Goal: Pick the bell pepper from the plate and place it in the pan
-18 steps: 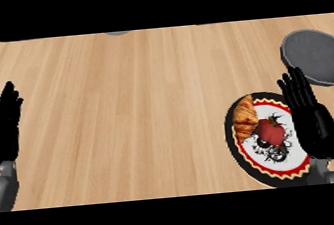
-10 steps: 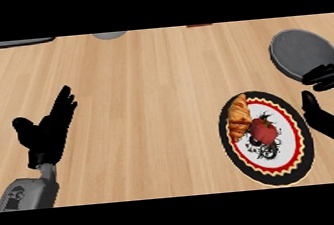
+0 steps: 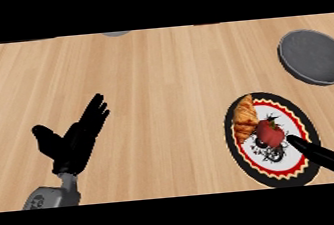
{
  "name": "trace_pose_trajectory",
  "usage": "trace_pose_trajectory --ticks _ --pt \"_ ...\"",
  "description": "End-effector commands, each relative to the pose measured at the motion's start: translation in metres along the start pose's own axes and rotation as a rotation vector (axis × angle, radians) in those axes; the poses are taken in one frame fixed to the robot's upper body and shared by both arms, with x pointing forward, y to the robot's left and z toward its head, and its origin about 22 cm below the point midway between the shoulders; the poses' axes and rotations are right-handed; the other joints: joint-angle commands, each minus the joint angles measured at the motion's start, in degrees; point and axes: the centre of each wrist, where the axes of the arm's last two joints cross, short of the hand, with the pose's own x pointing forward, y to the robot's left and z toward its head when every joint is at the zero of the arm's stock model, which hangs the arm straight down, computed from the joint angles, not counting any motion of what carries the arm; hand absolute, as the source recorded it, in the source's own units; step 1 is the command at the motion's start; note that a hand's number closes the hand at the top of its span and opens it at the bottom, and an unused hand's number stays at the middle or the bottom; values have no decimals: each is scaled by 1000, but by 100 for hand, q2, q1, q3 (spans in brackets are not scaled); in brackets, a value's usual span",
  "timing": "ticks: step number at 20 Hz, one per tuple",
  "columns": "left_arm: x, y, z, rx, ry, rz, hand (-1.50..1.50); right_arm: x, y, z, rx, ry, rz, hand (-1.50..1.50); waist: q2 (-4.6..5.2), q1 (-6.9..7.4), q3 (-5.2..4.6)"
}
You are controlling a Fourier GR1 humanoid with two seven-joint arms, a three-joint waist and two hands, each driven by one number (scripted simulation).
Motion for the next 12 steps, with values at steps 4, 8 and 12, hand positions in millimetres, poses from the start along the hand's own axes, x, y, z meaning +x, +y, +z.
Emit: trace_pose_trajectory --ticks 4,8,12 --pt "0 0 6 -23 10 9 0 22 -30 54 365 95 441 -150 26 13 -40" --pt "6 6 8 3 -10 -6 0 49 -48 75 500 232 657 -150 16 -51 -60" --pt "10 -8 8 -39 -7 4 0 73 -39 78 622 342 778 -150 33 28 -61"
